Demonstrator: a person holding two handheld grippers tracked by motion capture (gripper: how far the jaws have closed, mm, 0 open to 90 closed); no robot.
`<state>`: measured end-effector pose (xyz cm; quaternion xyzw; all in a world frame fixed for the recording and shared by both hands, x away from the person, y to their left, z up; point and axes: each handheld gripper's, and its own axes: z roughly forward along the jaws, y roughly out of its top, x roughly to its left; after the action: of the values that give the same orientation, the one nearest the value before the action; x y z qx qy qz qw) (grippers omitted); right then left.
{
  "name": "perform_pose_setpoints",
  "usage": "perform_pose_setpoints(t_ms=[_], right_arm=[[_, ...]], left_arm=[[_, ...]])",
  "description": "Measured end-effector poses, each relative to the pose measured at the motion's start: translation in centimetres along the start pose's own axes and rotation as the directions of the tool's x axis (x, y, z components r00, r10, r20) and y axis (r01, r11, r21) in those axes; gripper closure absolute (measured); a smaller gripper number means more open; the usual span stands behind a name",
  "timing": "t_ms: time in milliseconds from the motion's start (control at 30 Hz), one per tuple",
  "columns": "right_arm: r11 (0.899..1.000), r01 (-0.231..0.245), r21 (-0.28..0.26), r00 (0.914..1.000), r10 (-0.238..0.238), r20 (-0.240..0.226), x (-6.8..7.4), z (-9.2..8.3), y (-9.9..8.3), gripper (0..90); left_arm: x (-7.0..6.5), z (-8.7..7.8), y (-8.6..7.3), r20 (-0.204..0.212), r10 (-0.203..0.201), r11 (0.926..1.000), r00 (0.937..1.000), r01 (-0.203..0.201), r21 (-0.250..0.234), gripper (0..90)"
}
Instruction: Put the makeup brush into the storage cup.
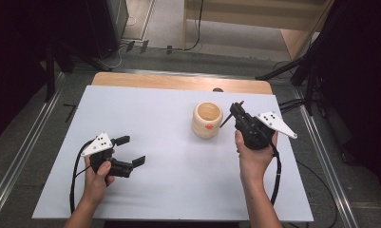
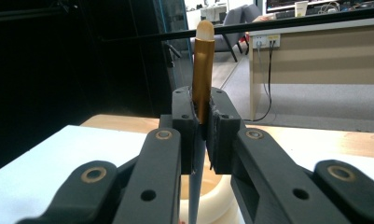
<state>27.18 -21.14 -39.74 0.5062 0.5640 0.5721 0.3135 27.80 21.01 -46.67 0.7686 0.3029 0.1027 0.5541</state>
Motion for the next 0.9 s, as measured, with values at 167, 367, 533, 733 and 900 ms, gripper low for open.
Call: perform_pose_setpoints(t_ms=[167,367,533,733,900], right_arm=[[1.000,-0.001,-0.007,1.0000,0.001,0.005,0.0,0.6,0.4,84.3],[1.000,-0.010,-0.012,0.9999,0.010,0.006,-0.1,1.5,0.7,84.4],[1.000,-0.011,-0.014,0.9999,0.011,0.007,-0.3,2.4,0.9,84.4],[1.000,-0.011,-0.009,0.9999,0.011,0.005,-0.4,3.6,0.9,84.4],[1.000,0.004,0.009,1.0000,-0.004,0.008,-0.5,4.6,0.4,84.4]], left_arm=[[0.1,-0.1,-0.1,-0.004,0.005,1.0000,1.0000,-0.005,0.007,1.6],[0.2,-0.2,-0.1,-0.010,0.011,0.9999,0.9999,-0.011,0.001,1.6],[0.3,-0.1,-0.2,-0.011,0.006,1.0000,0.9999,-0.006,0.005,1.6],[0.4,-0.1,-0.2,-0.007,0.005,1.0000,1.0000,-0.005,0.007,1.7],[0.4,-0.2,-0.2,-0.005,0.000,1.0000,1.0000,0.000,0.002,1.7]])
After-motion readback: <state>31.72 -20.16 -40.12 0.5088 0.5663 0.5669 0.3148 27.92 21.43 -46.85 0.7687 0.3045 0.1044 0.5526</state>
